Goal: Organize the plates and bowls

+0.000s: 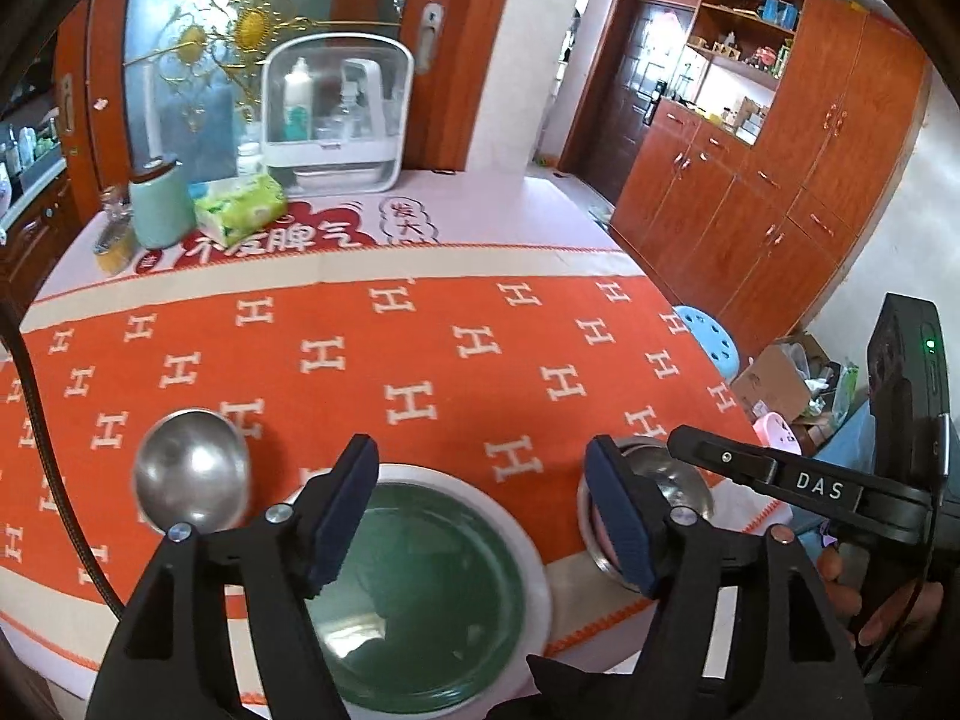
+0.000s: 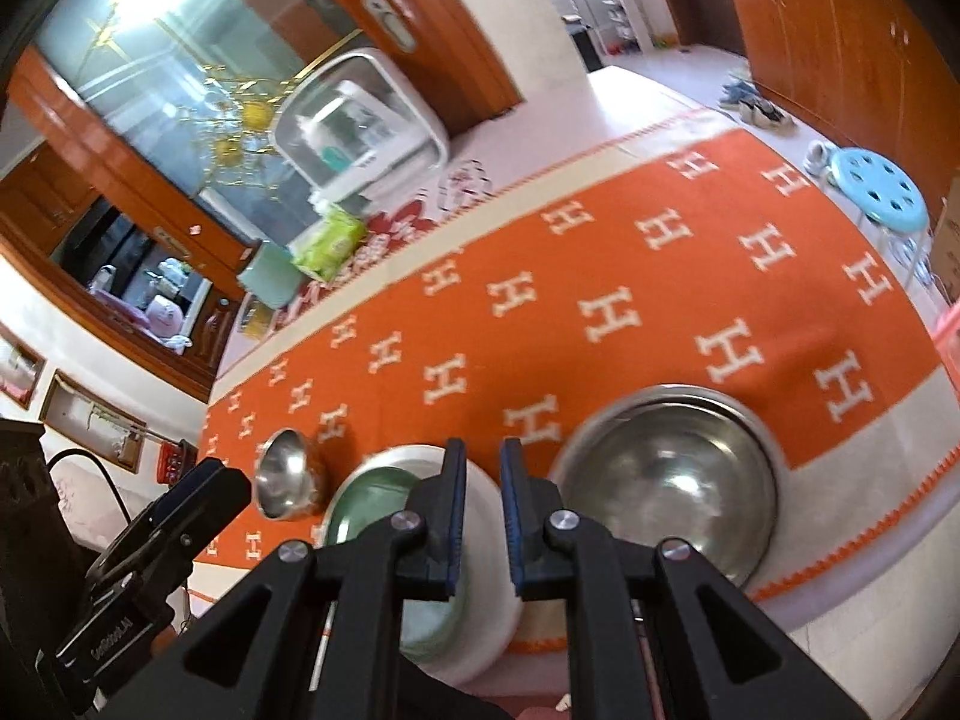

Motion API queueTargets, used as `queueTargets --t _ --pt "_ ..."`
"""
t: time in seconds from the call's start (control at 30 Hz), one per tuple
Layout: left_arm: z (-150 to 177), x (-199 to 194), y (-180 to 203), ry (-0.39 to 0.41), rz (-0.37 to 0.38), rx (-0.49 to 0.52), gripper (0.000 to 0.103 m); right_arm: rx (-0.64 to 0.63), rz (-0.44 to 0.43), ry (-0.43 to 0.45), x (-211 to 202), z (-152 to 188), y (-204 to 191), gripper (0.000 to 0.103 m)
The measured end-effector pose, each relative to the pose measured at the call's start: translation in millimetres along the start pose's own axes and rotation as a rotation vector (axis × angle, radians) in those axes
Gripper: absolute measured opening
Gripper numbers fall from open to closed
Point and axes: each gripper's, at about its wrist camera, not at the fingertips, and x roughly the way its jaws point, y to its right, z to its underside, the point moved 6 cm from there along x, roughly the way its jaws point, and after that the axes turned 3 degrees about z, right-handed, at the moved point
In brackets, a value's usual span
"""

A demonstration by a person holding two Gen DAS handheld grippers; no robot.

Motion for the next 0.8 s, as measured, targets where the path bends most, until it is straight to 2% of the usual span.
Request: queueTargets --t 0.1,0.17,0.47,0.5,0.6,0.8 --pt "-1.6 -9.8 -17.9 0.001 -0.009 -0.011 0.071 -0.021 -0.02 0.014 3.6 3.0 -19.7 0.011" --pt "-2.4 -15.7 -30.2 0.004 -0.015 -0.019 0.075 -0.031 -0.031 0.015 8.0 6.1 -32.8 0.011" --pt "-2.4 -34.8 -81.1 0.001 -0.032 -0.025 0.078 -0.06 -0.083 0.017 32.2 18.4 -88.6 0.013" --pt "-2.4 -36.7 -88.2 0.001 -0.036 -0.028 0.078 -0.065 -0.09 0.017 34.7 19.9 -94.1 0.015" --pt "-2.2 -40.3 -108.1 0.0 -0.054 -0.034 0.078 -0.097 -0.102 0.033 40.4 23.5 -113.4 0.034" --pt "-4.6 -44.8 -145.4 0.0 -0.072 -0.026 0.078 -0.193 -0.094 0.087 50.3 28.9 -151.7 0.041"
